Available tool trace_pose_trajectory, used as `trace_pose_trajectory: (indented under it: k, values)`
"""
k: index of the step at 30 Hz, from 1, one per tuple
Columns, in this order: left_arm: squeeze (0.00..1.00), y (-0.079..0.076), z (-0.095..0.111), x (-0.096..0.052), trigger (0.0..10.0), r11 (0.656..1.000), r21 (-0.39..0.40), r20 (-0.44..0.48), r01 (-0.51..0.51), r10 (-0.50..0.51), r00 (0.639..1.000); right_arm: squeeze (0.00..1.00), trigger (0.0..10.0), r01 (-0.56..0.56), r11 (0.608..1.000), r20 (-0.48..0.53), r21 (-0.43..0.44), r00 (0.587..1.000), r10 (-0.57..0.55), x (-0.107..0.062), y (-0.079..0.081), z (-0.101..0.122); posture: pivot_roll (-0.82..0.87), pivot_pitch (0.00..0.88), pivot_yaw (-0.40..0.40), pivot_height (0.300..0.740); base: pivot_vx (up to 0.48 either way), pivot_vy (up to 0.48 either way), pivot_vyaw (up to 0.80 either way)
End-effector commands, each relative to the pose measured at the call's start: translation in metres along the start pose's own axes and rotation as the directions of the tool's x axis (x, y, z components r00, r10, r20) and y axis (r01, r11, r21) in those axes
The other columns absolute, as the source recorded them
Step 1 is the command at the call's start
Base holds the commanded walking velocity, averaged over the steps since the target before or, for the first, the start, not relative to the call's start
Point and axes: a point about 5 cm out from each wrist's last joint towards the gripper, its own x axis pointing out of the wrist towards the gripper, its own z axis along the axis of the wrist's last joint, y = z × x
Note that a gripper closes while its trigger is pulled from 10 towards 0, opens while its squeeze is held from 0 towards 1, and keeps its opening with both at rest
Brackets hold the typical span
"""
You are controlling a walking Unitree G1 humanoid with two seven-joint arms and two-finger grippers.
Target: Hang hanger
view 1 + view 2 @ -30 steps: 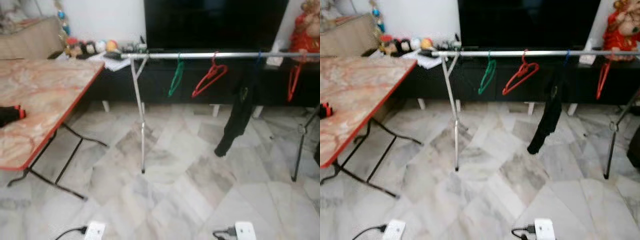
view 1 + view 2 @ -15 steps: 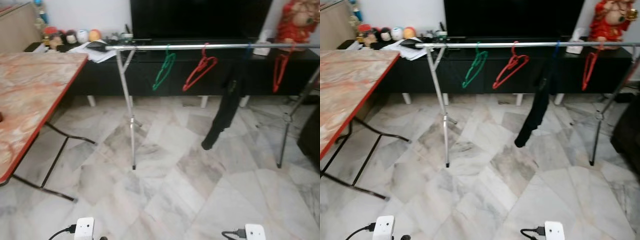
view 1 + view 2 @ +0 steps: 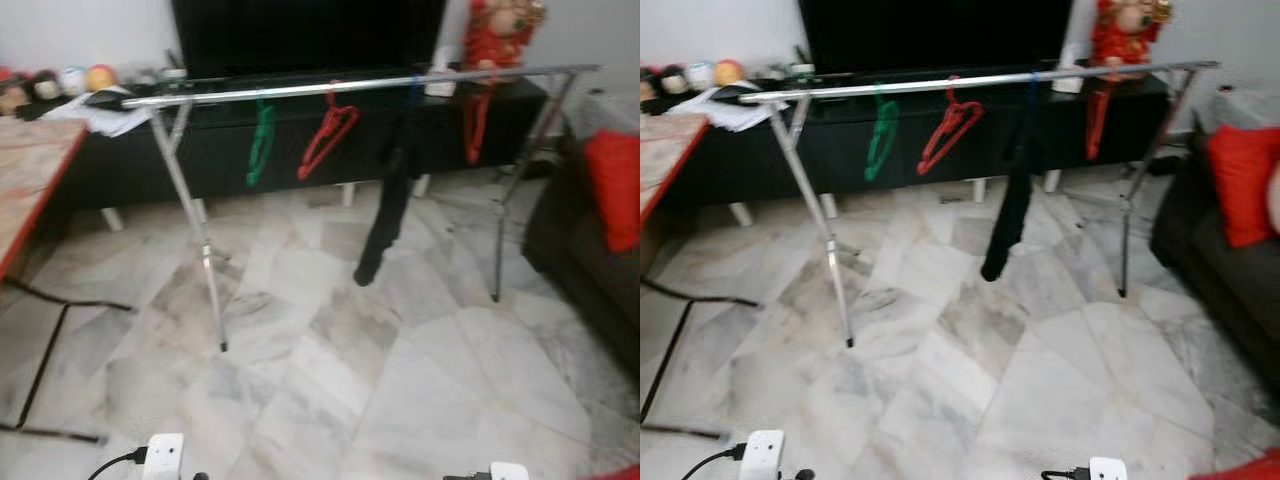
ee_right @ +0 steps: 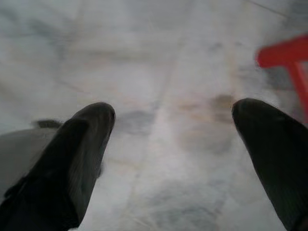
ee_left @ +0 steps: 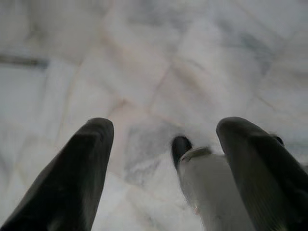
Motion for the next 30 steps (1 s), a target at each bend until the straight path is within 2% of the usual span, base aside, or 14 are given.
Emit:
trace_pose_trajectory:
  k: [1,3,5,6,7,8,10,16,24,30]
  values:
    - [0.00,0.000,-0.006,-0.002,10.0,0.996,0.085,-0.017,0.025,-0.024,1.000,0.00,10.0,-0.004,1.000,-0.010,0.016,1.000,0.004,-0.001,0.000,-0.003,-0.08,0.000,0.008,0.740,0.000,-0.480,-0.80]
    - [0.00,-0.001,-0.007,-0.002,10.0,0.996,0.081,-0.018,0.027,-0.026,1.000,0.00,10.0,-0.003,1.000,-0.009,0.018,1.000,0.004,-0.001,0.000,-0.003,-0.08,0.000,0.008,0.740,0.000,-0.480,-0.80]
    - [0.00,0.001,-0.009,-0.002,10.0,1.000,0.028,-0.023,0.006,-0.005,1.000,0.00,10.0,-0.003,1.000,-0.009,0.020,1.000,0.003,-0.001,-0.001,-0.003,-0.08,0.000,0.007,0.740,0.000,-0.240,-0.80]
    - [0.00,0.001,-0.009,-0.002,10.0,0.998,0.060,-0.024,0.013,-0.011,1.000,0.00,10.0,-0.004,1.000,-0.009,0.019,1.000,0.004,-0.001,-0.001,-0.003,-0.08,0.000,0.007,0.740,0.000,0.000,-0.80]
    - [0.00,0.001,-0.009,-0.002,10.0,0.998,0.060,-0.024,0.013,-0.011,1.000,0.00,10.0,-0.004,1.000,-0.009,0.019,1.000,0.004,-0.001,-0.001,-0.003,-0.08,0.000,0.007,0.740,0.000,0.000,-0.80]
    - [0.00,-0.001,-0.009,-0.002,10.0,0.994,0.108,-0.025,0.032,-0.030,0.999,0.00,10.0,-0.003,1.000,-0.009,0.020,1.000,0.004,-0.001,-0.001,-0.003,-0.08,0.000,0.007,0.740,0.000,0.000,-0.80]
    - [0.00,-0.002,-0.009,-0.002,10.0,0.991,0.131,-0.025,0.039,-0.036,0.999,0.00,10.0,-0.004,1.000,-0.009,0.022,1.000,0.004,0.000,0.001,-0.002,-0.09,0.000,0.008,0.740,0.000,-0.141,-0.80]
    - [0.00,-0.002,-0.008,-0.002,10.0,0.995,0.091,-0.020,0.029,-0.027,0.999,0.00,10.0,-0.008,1.000,-0.011,0.025,1.000,0.008,0.001,0.010,0.000,-0.09,0.000,0.008,0.740,0.000,-0.164,-0.80]
    - [0.00,-0.004,-0.004,-0.001,10.0,0.990,0.131,-0.005,0.043,-0.043,0.999,0.00,10.0,-0.015,1.000,-0.004,0.020,1.000,0.015,0.002,0.017,0.002,-0.10,0.000,0.009,0.740,0.000,0.000,-0.80]
    - [0.00,-0.004,-0.005,-0.001,10.0,0.990,0.132,-0.006,0.043,-0.042,0.999,0.00,10.0,-0.016,1.000,0.001,0.017,1.000,0.016,0.002,0.018,0.004,-0.10,0.000,0.010,0.740,0.000,-0.318,-0.80]
